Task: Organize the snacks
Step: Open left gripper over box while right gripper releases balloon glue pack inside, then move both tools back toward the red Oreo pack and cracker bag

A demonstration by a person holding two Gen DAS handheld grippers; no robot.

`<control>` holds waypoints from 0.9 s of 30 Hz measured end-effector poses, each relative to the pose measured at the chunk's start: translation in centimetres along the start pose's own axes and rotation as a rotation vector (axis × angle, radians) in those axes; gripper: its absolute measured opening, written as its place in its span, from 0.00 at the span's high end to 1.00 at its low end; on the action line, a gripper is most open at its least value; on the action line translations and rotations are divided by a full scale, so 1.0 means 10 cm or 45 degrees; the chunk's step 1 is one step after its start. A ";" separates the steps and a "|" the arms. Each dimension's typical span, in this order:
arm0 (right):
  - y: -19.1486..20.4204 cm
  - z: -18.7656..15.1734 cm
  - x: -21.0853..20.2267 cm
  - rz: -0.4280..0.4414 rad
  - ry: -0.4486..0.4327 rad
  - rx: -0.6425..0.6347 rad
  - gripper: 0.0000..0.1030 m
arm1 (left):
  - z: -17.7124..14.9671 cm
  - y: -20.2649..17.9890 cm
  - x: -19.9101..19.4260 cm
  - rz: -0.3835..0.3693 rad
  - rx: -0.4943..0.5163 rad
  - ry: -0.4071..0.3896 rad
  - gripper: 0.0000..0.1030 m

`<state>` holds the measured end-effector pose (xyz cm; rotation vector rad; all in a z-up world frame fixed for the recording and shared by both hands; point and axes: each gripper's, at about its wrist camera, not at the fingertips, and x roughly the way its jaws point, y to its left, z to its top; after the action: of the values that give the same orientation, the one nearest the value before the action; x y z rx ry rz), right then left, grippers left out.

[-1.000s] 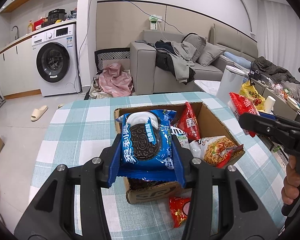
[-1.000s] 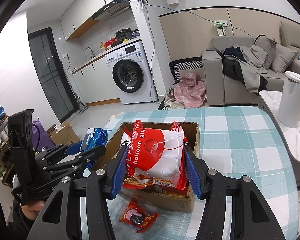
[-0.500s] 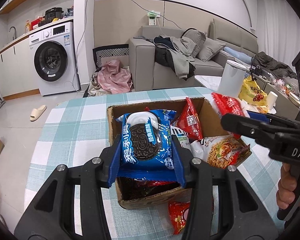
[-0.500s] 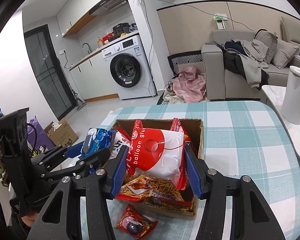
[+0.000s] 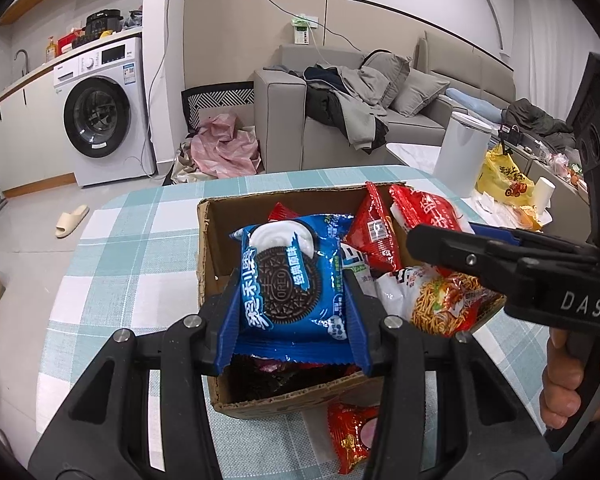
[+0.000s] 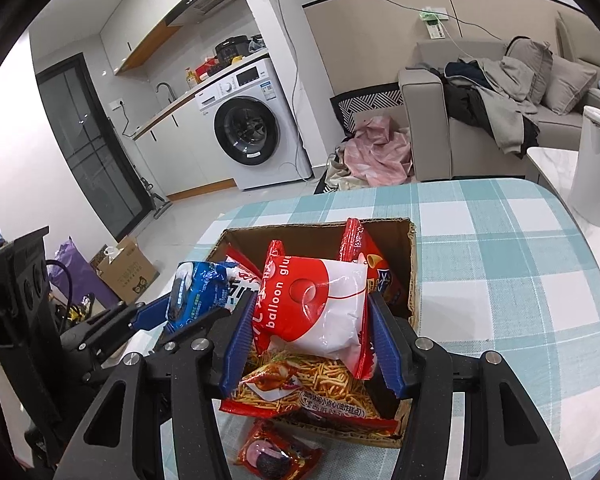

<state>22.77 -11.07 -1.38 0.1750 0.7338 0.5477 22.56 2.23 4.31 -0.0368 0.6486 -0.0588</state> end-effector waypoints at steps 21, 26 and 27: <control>-0.10 -0.17 -0.40 -0.078 -0.036 -0.031 0.01 | -0.20 0.06 -0.61 -0.001 0.011 -0.066 0.00; -0.10 -0.28 -0.52 -0.092 -0.022 -0.048 0.01 | -0.34 0.12 -0.84 0.010 -0.007 -0.093 0.00; -0.09 -0.31 -0.54 -0.091 -0.022 -0.053 0.01 | -0.35 0.12 -0.87 0.009 -0.012 -0.094 0.00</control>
<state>17.75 -14.86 -0.76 0.1145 0.7089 0.4924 13.59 3.99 6.74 -0.0457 0.5750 -0.0470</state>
